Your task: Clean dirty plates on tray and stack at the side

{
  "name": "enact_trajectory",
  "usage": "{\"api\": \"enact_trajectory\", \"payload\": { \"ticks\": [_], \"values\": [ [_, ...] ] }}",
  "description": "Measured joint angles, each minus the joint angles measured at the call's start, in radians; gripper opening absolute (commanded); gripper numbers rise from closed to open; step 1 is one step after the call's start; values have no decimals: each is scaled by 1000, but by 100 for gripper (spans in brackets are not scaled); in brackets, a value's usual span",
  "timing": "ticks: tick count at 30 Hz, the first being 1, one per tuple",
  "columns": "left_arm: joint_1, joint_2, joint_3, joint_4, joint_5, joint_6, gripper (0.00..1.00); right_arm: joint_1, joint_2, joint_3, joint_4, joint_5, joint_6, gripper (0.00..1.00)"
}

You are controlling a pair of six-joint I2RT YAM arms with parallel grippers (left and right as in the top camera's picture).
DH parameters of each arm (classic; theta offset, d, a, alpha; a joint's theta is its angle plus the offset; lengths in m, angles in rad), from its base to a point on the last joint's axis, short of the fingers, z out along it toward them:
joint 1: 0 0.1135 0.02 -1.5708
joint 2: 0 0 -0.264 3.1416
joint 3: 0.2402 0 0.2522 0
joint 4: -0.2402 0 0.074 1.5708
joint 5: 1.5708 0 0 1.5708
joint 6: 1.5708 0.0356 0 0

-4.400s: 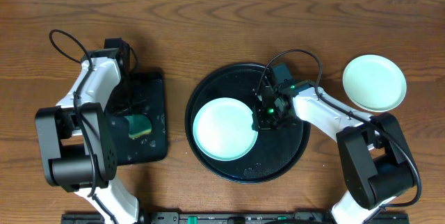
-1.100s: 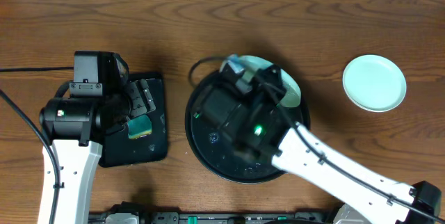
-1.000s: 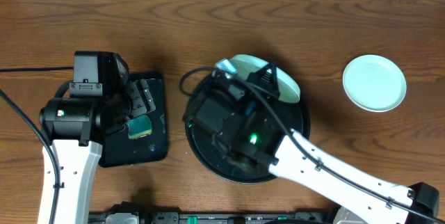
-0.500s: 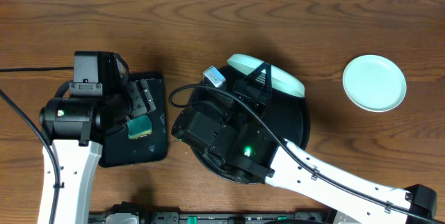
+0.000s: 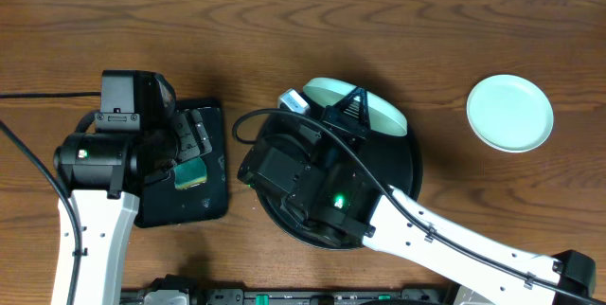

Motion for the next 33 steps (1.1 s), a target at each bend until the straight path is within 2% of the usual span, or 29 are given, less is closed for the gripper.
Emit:
{"api": "enact_trajectory", "payload": {
  "ticks": [3, 6, 11, 15, 19, 25, 29, 33],
  "values": [
    [0, 0, 0, 1, 0, 0, 83, -12, 0, 2, -27, -126, 67, 1],
    [0, 0, 0, 1, 0, 0, 84, -104, 0, 1, -41, -448, 192, 2],
    [0, 0, 0, 0, 0, 0, 84, -429, 0, -94, 56, -949, 412, 2],
    [0, 0, 0, 0, 0, 1, 84, -693, 2, -237, 150, -1258, 535, 2],
    [0, 0, 0, 0, 0, 3, 84, -917, 4, -288, 174, -1478, 629, 2],
    [0, 0, 0, 0, 0, 2, 84, -1288, 4, -288, 212, -1699, 734, 1],
    [0, 0, 0, 0, 0, 2, 84, -1505, 4, -288, 201, -1737, 818, 2],
    [0, 0, 0, 0, 0, 2, 84, -1653, 14, -288, 188, -1741, 877, 1]
  ]
}}
